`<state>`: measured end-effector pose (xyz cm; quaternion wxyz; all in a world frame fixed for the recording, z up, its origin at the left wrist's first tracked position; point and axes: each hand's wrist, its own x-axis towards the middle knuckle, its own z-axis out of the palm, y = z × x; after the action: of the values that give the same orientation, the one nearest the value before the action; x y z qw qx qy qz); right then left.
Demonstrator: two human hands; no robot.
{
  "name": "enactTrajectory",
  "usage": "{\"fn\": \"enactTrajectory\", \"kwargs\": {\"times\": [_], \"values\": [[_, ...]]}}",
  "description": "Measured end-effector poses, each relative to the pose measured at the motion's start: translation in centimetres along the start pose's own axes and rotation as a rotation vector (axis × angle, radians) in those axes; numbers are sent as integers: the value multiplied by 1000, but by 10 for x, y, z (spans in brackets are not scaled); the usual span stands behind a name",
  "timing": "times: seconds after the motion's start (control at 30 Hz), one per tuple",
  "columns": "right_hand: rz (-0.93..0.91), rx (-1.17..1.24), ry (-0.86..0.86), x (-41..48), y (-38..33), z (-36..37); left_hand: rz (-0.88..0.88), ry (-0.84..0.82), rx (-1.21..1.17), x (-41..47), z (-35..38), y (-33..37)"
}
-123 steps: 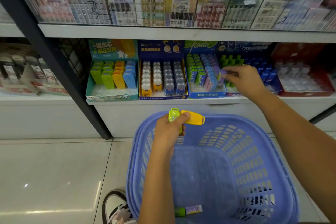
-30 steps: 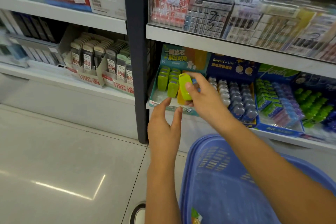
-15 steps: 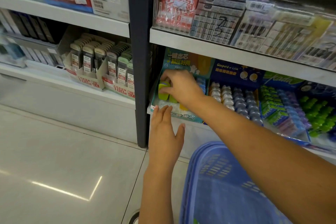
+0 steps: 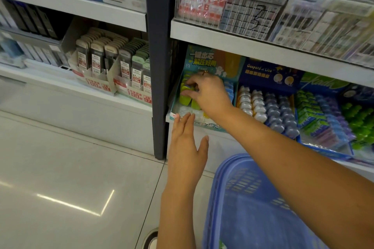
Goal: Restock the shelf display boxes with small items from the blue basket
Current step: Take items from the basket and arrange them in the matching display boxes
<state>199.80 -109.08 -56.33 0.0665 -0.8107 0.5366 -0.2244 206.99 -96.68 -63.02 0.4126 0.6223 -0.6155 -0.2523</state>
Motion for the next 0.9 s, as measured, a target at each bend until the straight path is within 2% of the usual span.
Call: {"fn": "enactTrajectory", "kwargs": {"times": [0.2,0.3,0.47,0.57,0.7,0.9], "values": [[-60,-49,73,-9,3,0,-5,-2,-3,0,0,-1],[-50,-118,46,-14,2,2,-8,-6,0,0,0,-1],[-165,-326,-22,-16,0,-4,-17,-26,10,-1,-2,3],[-198,-357,-63,-11,0,-6,-24,-44,9,-4,-3,4],[-146,-445,-60,-5,-10,-3,-29,-68,2,-6,-2,6],[-64,-427,-11,-14,-9,1,-46,-97,-5,-4,-3,6]]}}
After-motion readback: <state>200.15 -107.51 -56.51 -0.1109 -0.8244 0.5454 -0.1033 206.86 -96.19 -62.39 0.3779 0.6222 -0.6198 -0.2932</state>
